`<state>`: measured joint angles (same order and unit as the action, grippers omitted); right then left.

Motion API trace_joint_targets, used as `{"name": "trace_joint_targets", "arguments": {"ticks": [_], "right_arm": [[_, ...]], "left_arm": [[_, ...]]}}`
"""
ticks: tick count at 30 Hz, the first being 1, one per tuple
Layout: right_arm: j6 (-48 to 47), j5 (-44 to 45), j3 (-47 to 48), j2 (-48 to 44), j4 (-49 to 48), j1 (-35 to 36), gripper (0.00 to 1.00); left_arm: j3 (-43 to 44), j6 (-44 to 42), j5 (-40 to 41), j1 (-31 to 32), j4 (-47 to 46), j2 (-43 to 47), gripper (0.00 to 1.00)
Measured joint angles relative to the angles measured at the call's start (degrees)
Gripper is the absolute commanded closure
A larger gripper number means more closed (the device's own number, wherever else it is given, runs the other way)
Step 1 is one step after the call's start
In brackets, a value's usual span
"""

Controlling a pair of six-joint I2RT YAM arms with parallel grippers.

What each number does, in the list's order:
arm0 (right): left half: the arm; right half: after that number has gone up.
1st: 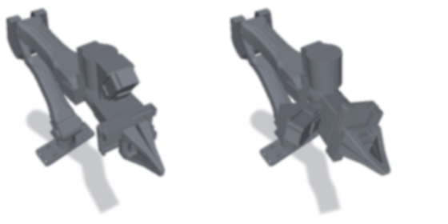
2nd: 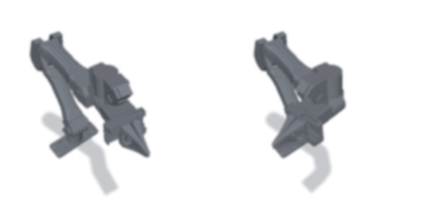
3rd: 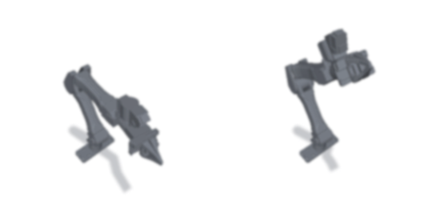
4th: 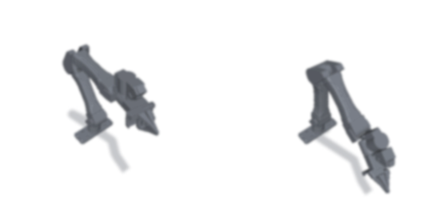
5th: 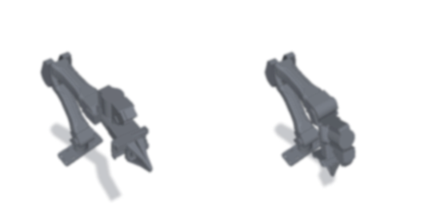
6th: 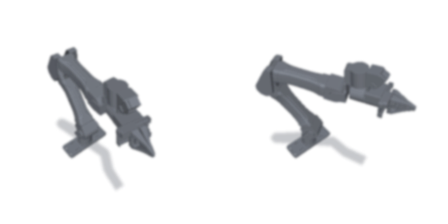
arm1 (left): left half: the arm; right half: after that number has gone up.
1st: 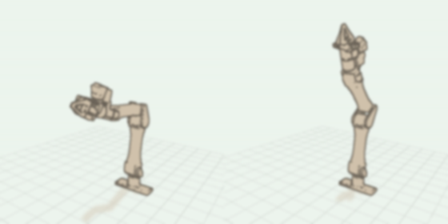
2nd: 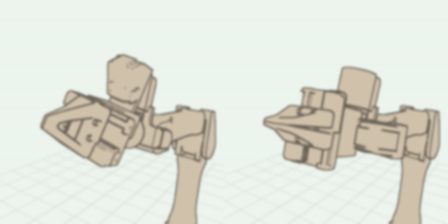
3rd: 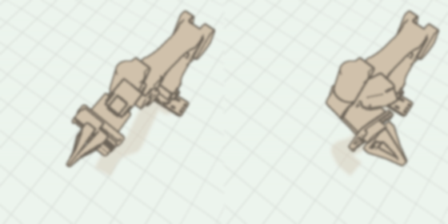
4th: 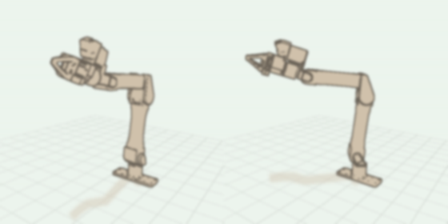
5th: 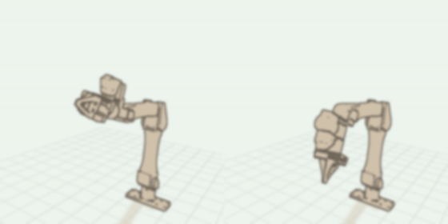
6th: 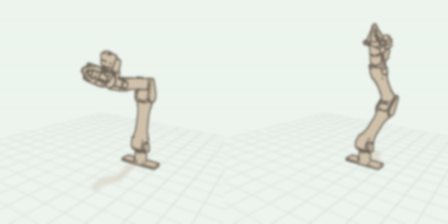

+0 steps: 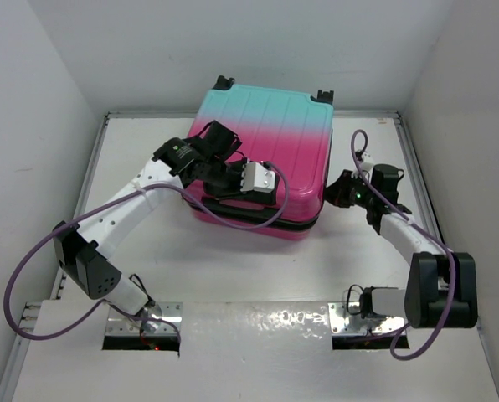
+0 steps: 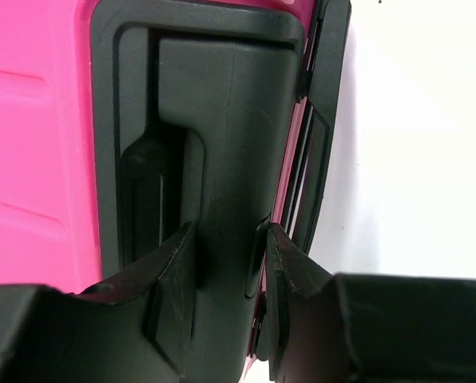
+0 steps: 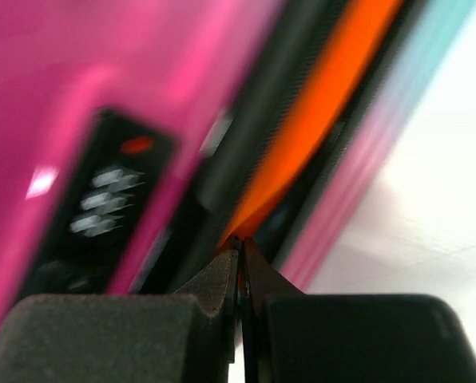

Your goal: Pack the luggage

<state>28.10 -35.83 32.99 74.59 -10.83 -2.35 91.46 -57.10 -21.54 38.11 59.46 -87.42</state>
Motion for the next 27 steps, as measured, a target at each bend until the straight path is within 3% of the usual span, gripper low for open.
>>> {"name": "trace_joint_targets", "arguments": {"ticks": [7, 8, 9, 12, 16, 22, 27], "right_arm": [[1.2, -1.6, 0.4, -2.3, 4.0, 2.3, 1.00], [0.7, -1.4, 1.0, -2.9, 6.1, 2.2, 0.89], [0.5, -1.3, 1.3, -3.7, 7.7, 2.1, 0.86], [1.6, -2.5, 1.6, -5.4, 9.1, -0.5, 0.85], [9.4, -5.1, -0.6, -0.8, -3.3, -1.1, 0.89], [17.6, -4.2, -0.1, 12.3, -17.6, 7.4, 0.93], [18.6, -2.3, 0.5, 13.9, -16.9, 7.9, 0.93]], "left_arm": [[0.0, 1.2, -0.1, -0.5, -0.1, 0.2, 1.00], [0.1, 1.6, -0.3, -0.7, -0.2, 0.2, 1.00], [0.2, 1.8, -0.6, -1.1, -0.3, 0.2, 1.00], [0.4, 2.5, -1.3, -1.9, -0.5, 0.4, 1.00], [0.4, 3.5, -2.8, -3.0, -1.4, 1.0, 1.00], [0.3, 4.8, -4.2, -4.2, -4.1, 1.4, 1.00], [-0.2, 4.7, -4.9, -4.5, -4.7, 1.6, 1.00]]}}
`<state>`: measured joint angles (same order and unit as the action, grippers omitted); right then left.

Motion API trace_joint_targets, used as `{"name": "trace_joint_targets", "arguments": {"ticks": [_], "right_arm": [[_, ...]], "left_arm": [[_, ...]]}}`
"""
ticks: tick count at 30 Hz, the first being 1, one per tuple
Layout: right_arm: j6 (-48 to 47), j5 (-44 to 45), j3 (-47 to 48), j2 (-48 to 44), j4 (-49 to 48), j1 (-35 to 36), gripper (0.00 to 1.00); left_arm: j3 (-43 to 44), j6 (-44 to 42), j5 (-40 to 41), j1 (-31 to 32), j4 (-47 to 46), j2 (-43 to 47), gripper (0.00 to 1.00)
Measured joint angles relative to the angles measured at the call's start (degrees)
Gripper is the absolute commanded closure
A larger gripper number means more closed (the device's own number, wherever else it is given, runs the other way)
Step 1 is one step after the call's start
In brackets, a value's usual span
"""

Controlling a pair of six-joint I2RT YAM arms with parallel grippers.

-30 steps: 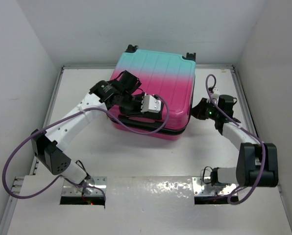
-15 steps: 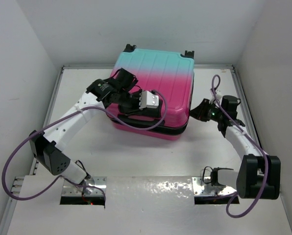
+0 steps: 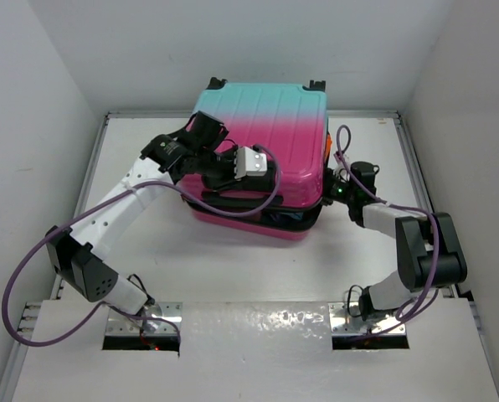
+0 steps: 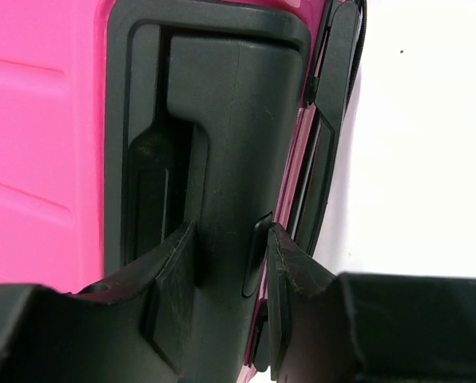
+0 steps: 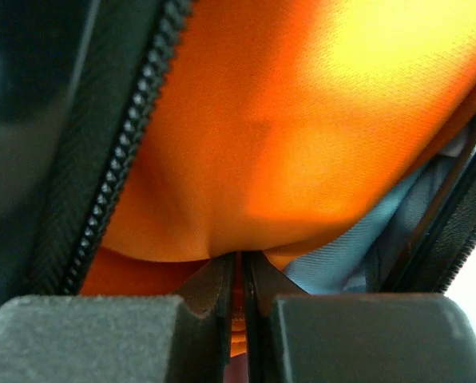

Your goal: Pack the luggage

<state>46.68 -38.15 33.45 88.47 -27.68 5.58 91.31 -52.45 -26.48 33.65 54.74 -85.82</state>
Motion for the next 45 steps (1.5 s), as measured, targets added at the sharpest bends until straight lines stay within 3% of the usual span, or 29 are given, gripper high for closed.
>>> {"name": "trace_joint_targets", "arguments": {"ticks": [7, 11, 15, 18, 23, 26, 29, 32, 34, 38, 45], "right_arm": [[-1.7, 1.9, 5.8, 1.2, 12.1, 0.2, 0.88], [-5.9, 5.2, 8.8, -2.6, 23.8, -3.6, 0.78], [-12.6, 11.6, 18.5, -5.3, 35.8, -8.9, 0.71], [-16.9, 15.3, 25.0, -5.4, 41.3, -9.6, 0.70], [-20.2, 20.1, 26.2, -6.2, 47.8, -9.8, 0.72], [-20.4, 20.1, 26.1, -6.1, 47.0, -10.5, 0.86], [-19.1, 16.7, 27.7, -2.6, 41.3, -10.9, 0.92], [-18.0, 14.6, 32.6, 4.8, 37.5, -11.0, 0.92], [-17.1, 13.9, 34.5, 8.5, 35.0, -11.0, 0.83], [-16.3, 13.7, 36.1, 13.0, 33.2, -11.0, 0.84], [-14.3, 11.2, 36.6, 17.9, 28.3, -10.1, 0.91]], "left_arm": [[-4.8, -1.7, 0.0, -0.2, -2.6, 2.9, 1.00], [-6.7, -2.9, -0.1, -0.3, -3.2, 4.0, 1.00], [-7.7, -3.5, -0.4, -0.3, -3.8, 4.3, 1.00], [-7.8, -3.7, -0.4, -0.3, -4.0, 4.4, 1.00], [-8.0, -4.9, -0.6, -0.3, -4.1, 4.4, 1.00], [-9.0, -7.0, -0.3, 0.7, -4.9, 4.5, 1.00], [-11.3, -10.1, 1.3, 2.5, -6.8, 4.8, 1.00], [-15.6, -13.4, 2.7, 3.8, -9.8, 6.2, 1.00], [-18.5, -15.5, 3.7, 4.6, -11.8, 7.5, 1.00], [-23.3, -18.2, 5.5, 5.8, -16.0, 9.7, 1.00], [-27.6, -14.7, 7.2, 6.0, -23.3, 13.3, 1.00]]}}
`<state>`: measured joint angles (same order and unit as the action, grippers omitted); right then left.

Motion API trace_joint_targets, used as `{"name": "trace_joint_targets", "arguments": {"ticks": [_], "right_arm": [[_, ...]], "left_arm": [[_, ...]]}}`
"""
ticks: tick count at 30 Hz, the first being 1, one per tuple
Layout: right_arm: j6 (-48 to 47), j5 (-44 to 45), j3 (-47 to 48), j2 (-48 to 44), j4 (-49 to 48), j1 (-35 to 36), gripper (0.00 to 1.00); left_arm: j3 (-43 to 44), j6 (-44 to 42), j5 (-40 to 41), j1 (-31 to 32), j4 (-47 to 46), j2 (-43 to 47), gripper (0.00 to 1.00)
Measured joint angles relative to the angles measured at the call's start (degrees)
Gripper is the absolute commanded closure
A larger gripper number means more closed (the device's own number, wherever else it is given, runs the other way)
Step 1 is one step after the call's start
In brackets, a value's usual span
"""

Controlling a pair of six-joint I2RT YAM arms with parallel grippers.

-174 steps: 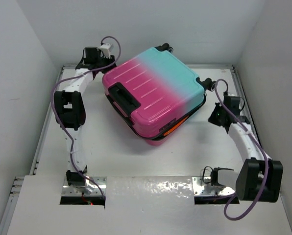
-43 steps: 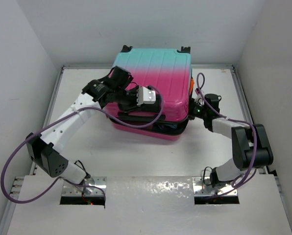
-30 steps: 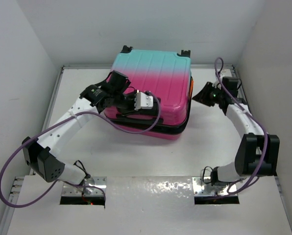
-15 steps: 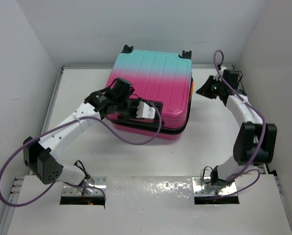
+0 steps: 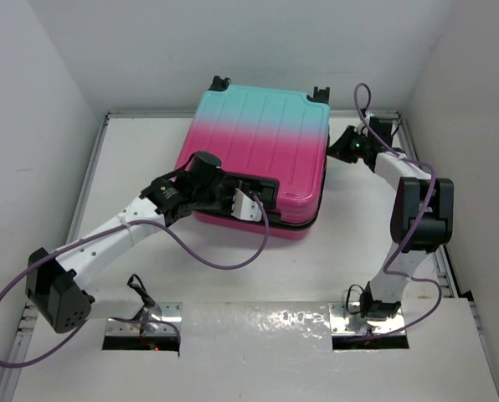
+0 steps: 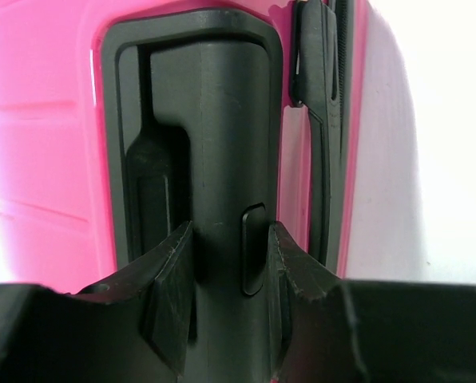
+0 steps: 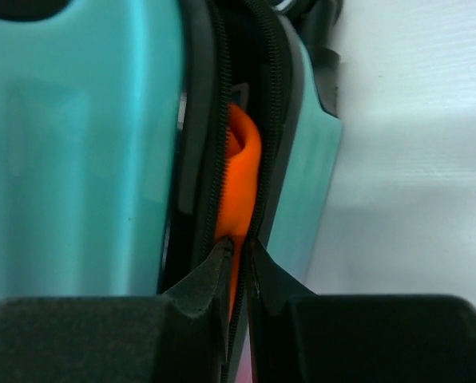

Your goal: Pack the luggage

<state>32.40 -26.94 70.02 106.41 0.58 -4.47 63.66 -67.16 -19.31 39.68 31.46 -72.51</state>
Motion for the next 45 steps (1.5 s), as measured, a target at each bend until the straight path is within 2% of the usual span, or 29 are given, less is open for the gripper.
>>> {"name": "trace_joint_targets", "arguments": {"ticks": [5, 8, 10, 11, 12, 13, 16, 19, 21, 23, 24, 25, 27, 29, 31, 32, 34, 37, 40, 43, 45], "right_arm": [[0.7, -0.2, 0.6, 1.4, -3.4, 1.6, 0.98], [0.8, 0.9, 0.5, 2.1, -4.7, 2.6, 0.76], [0.2, 0.9, 0.5, 1.8, -4.1, 2.0, 0.67], [-0.2, 0.8, 0.5, 1.7, -3.8, 1.9, 0.53], [-1.3, 1.0, 0.9, 1.0, -1.6, 0.8, 0.47], [-2.4, 0.7, 2.0, 0.6, 0.9, 0.2, 0.37], [-6.9, 3.3, 6.3, -2.2, 12.3, -3.8, 0.28], [-9.8, 8.7, 12.1, -5.5, 24.2, -9.2, 0.28], [-11.3, 12.2, 15.0, -8.3, 28.9, -11.8, 0.33], [-12.2, 13.7, 15.0, -12.6, 32.1, -12.3, 0.47], [-12.4, 13.8, 14.1, -14.8, 32.9, -12.0, 0.57], [-12.7, 13.8, 12.9, -17.1, 33.8, -11.4, 0.62], [-12.7, 14.3, 9.5, -21.3, 34.8, -9.8, 0.66], [-12.9, 16.3, 6.4, -23.8, 35.6, -7.8, 0.65], [-13.0, 17.7, 3.8, -24.5, 36.2, -5.2, 0.59], [-12.9, 18.0, 3.5, -23.5, 36.3, -3.9, 0.58], [-13.0, 18.2, 3.5, -19.4, 35.3, -1.5, 0.57], [-12.0, 18.1, 4.4, -9.7, 31.7, 0.8, 0.58], [-10.7, 18.2, 10.1, 2.2, 31.6, 1.3, 0.57], [-9.2, 15.3, 23.6, 16.0, 30.7, 1.4, 0.57], [-8.4, 12.9, 31.6, 22.5, 29.7, 1.7, 0.56]], "left_arm": [[-0.2, 1.0, -2.9, 0.0, -2.4, 1.2, 1.00], [-0.2, 0.9, -3.3, 0.0, -2.6, 1.0, 1.00], [-0.2, 0.7, -3.2, 0.1, -2.3, 0.9, 1.00], [-0.2, 0.9, -3.2, 0.1, -2.2, 0.7, 0.89], [-0.2, 1.6, -3.1, 0.1, -2.4, 0.5, 0.24], [-0.1, 2.5, -3.1, 0.1, -2.6, 0.3, 0.01], [3.9, 8.3, -4.0, 1.4, -4.9, -2.5, 0.00], [14.4, 17.9, -3.1, 1.9, -5.8, -6.6, 0.00], [25.0, 25.0, -1.9, 1.4, -6.0, -9.2, 0.00], [36.2, 32.2, -1.2, 0.1, -6.1, -10.8, 0.00], [41.4, 35.1, -0.9, -1.0, -5.8, -11.5, 0.03], [46.7, 38.1, -0.2, -2.5, -5.3, -12.3, 0.08], [55.6, 43.3, 0.4, -7.9, -4.3, -13.9, 0.43], [60.8, 46.9, 0.9, -17.4, -2.8, -16.5, 0.82], [62.8, 50.5, 1.7, -28.8, -0.7, -20.0, 0.88], [63.1, 51.8, 2.0, -34.5, -0.1, -22.3, 0.88], [60.8, 53.9, 2.7, -41.7, 0.1, -26.8, 0.84], [48.9, 56.5, 3.3, -47.6, -2.6, -34.4, 0.80], [34.0, 58.5, 3.8, -48.4, -3.4, -41.4, 0.80], [24.5, 59.5, 3.4, -46.5, -3.0, -44.9, 0.79], [19.8, 59.6, 1.9, -44.7, -5.3, -44.1, 0.79]]}}
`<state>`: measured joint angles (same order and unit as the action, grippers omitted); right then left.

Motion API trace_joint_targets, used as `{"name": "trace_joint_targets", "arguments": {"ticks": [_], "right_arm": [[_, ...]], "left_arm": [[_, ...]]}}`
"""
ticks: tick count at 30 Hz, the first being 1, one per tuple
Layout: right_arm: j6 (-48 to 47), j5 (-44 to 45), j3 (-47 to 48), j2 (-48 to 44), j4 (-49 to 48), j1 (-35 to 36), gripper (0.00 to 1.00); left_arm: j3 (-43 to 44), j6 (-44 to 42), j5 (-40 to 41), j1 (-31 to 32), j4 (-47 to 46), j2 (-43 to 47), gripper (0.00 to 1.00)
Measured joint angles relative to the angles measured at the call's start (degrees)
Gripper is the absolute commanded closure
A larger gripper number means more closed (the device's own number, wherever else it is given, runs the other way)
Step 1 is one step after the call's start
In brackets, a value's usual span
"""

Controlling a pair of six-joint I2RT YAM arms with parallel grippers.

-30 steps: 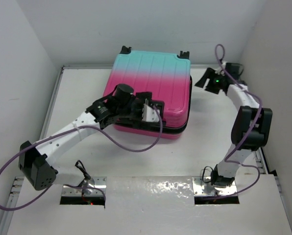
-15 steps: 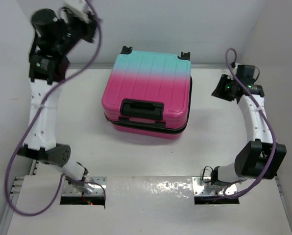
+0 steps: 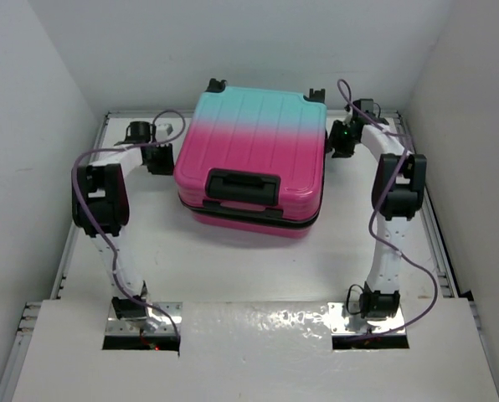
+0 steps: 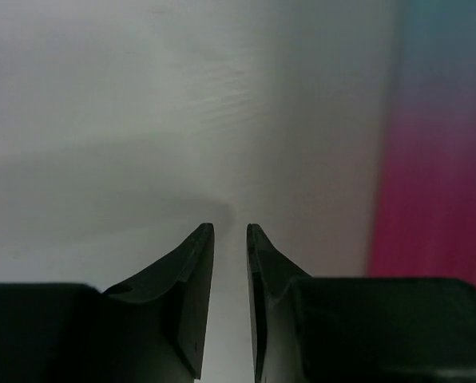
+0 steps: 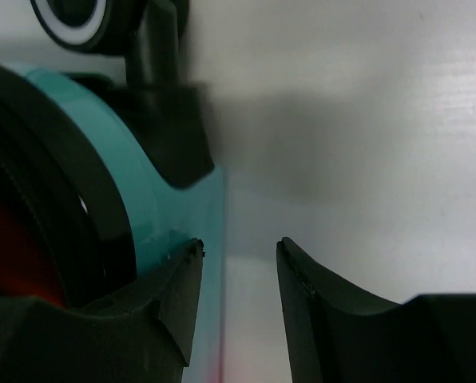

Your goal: Pack the luggage

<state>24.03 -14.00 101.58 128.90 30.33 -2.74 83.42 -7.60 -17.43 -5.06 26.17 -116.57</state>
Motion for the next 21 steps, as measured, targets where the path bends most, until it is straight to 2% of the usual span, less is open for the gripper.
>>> {"name": "trace_joint_targets", "arguments": {"ticks": [4, 8, 11, 14, 15, 17, 20, 21], "right_arm": [[-0.1, -1.7, 8.9, 5.9, 0.7, 1.4, 0.59], [2.0, -4.9, 19.3, 12.2, -0.8, 3.4, 0.61], [7.8, -9.4, 27.1, 19.0, -7.6, 4.4, 0.57], [12.9, -9.4, 32.3, 24.3, -16.2, 5.2, 0.44], [13.6, -9.5, 32.2, 24.6, -16.9, 4.8, 0.39], [13.0, -7.8, 29.0, 22.5, -15.9, 3.7, 0.37], [11.5, -3.9, 17.3, 14.0, -11.0, 0.4, 0.32], [10.8, -3.0, 14.2, 11.2, -8.7, -1.0, 0.31]], "left_arm": [[-10.6, -2.4, -4.7, 4.1, -8.2, 8.3, 0.78], [-16.6, -6.2, -5.4, 7.5, -9.7, 17.9, 0.78], [-20.0, -12.3, -4.3, 10.1, -9.1, 23.0, 0.77], [-22.3, -16.8, -3.6, 14.9, -5.0, 26.7, 0.78], [-22.8, -17.2, -2.9, 16.7, -2.6, 28.0, 0.78], [-23.6, -18.1, -2.9, 20.7, 0.7, 30.4, 0.76], [-25.4, -21.3, -4.3, 26.4, 6.5, 34.8, 0.62], [-25.9, -23.5, -5.1, 28.6, 8.5, 36.2, 0.54]]}}
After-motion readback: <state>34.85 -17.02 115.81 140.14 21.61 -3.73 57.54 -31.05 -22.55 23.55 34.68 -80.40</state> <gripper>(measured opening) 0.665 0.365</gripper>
